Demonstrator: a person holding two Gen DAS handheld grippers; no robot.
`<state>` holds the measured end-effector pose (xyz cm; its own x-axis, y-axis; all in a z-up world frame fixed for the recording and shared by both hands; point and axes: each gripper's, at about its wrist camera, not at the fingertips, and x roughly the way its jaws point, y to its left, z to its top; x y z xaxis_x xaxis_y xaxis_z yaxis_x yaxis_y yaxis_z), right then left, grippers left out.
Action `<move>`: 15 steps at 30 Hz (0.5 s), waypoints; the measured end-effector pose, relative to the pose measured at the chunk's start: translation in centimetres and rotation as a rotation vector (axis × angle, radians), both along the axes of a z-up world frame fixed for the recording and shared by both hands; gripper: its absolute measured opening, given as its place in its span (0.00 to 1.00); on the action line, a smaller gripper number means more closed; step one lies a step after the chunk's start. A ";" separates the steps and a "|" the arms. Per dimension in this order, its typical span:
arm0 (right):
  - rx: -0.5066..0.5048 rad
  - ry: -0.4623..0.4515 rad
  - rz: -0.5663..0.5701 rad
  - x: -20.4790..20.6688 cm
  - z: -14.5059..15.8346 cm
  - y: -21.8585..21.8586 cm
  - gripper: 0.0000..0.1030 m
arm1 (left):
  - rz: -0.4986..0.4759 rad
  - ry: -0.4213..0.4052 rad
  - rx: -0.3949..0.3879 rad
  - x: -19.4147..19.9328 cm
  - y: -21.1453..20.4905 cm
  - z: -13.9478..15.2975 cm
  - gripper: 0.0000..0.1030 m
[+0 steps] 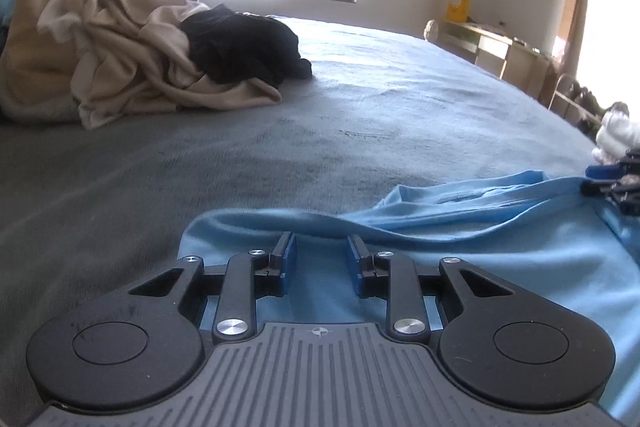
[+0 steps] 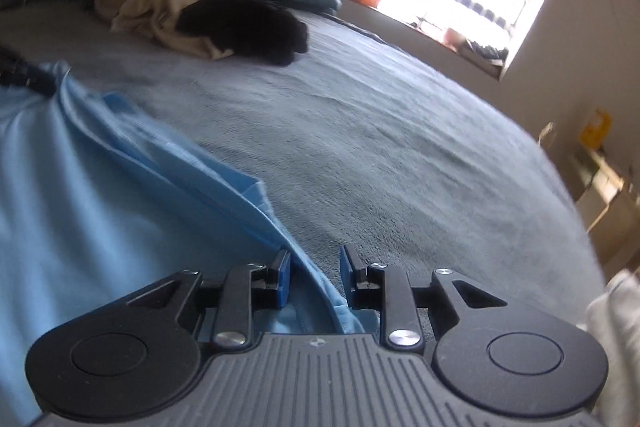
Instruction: Fold clothes
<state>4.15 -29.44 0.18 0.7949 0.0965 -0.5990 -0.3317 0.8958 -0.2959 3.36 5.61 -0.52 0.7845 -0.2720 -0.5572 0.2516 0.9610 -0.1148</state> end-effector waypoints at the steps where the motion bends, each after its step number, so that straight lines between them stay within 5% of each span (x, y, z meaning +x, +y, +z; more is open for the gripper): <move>1: 0.031 0.011 -0.010 0.4 0.0 -0.5 0.27 | -0.001 0.000 0.005 0.3 -0.1 -0.1 0.27; 10: 0.327 0.098 -0.156 4.2 -0.9 -5.3 0.27 | 0.027 0.023 -0.022 2.3 0.3 -0.7 0.30; 15: 0.425 0.037 -0.257 4.0 0.4 -7.2 0.28 | 0.048 0.029 -0.056 2.8 0.9 -0.8 0.31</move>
<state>8.16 -36.64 0.54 0.8039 0.1418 -0.5777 -0.0875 0.9888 0.1210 6.18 6.49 -1.36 0.7809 -0.2660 -0.5651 0.2010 0.9637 -0.1759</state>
